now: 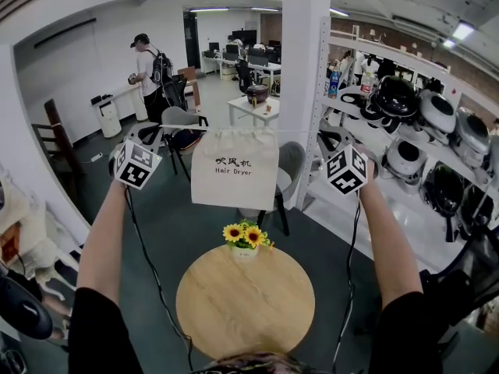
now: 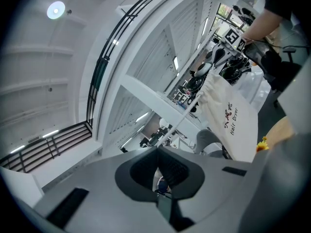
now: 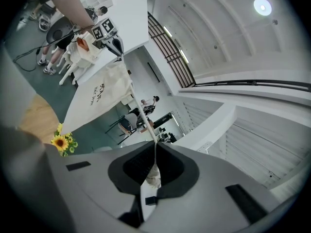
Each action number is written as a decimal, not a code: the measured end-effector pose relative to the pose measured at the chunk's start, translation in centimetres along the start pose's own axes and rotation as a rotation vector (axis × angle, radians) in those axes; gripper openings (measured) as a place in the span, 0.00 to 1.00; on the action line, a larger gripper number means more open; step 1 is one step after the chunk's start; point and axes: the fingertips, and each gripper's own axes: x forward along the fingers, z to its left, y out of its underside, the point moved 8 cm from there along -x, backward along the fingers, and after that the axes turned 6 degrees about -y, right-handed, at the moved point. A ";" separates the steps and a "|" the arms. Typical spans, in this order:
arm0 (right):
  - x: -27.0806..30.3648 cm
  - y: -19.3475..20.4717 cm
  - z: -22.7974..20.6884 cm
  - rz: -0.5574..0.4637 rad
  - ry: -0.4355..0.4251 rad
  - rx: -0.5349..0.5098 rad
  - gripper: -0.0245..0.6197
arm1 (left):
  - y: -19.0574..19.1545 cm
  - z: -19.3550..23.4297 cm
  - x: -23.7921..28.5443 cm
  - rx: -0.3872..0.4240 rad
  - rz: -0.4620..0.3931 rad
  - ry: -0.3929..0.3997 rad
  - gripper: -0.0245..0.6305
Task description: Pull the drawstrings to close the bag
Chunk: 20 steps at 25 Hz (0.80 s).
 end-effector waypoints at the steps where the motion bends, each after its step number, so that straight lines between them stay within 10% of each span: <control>1: 0.0 0.0 0.0 0.000 -0.001 -0.001 0.05 | 0.0 0.0 0.0 0.000 -0.001 0.000 0.06; 20: 0.0 0.1 0.0 -0.010 0.008 -0.011 0.05 | 0.1 -0.3 0.1 0.007 0.007 0.008 0.06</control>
